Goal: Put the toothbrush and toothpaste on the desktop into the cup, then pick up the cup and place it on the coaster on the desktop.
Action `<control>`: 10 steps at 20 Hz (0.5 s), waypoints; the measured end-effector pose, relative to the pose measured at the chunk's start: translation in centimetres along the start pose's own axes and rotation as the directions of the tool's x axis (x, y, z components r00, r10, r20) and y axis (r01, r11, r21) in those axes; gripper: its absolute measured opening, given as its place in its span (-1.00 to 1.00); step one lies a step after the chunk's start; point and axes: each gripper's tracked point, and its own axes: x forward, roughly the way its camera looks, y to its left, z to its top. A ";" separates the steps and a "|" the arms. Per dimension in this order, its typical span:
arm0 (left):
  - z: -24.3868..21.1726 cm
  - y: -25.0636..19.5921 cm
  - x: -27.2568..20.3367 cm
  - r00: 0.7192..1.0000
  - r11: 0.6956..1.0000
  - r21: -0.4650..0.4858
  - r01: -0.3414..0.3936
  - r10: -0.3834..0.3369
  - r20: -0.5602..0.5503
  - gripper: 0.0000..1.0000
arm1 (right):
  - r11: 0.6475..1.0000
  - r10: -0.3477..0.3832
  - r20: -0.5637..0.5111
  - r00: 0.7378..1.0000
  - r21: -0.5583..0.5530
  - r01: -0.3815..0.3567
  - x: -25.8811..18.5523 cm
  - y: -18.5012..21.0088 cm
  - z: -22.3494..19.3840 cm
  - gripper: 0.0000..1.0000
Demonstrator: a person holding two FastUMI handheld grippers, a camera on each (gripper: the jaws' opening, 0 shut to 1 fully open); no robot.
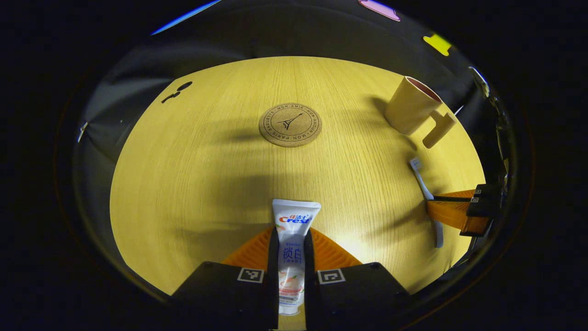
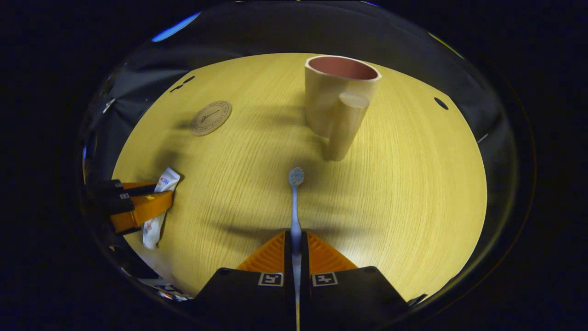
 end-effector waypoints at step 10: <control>-0.3 0.0 -0.2 1.000 0.999 -0.031 -0.009 0.009 -0.007 -0.48 | 0.994 0.108 0.038 0.993 0.032 -0.109 -0.8 -1.0 -0.1 -0.85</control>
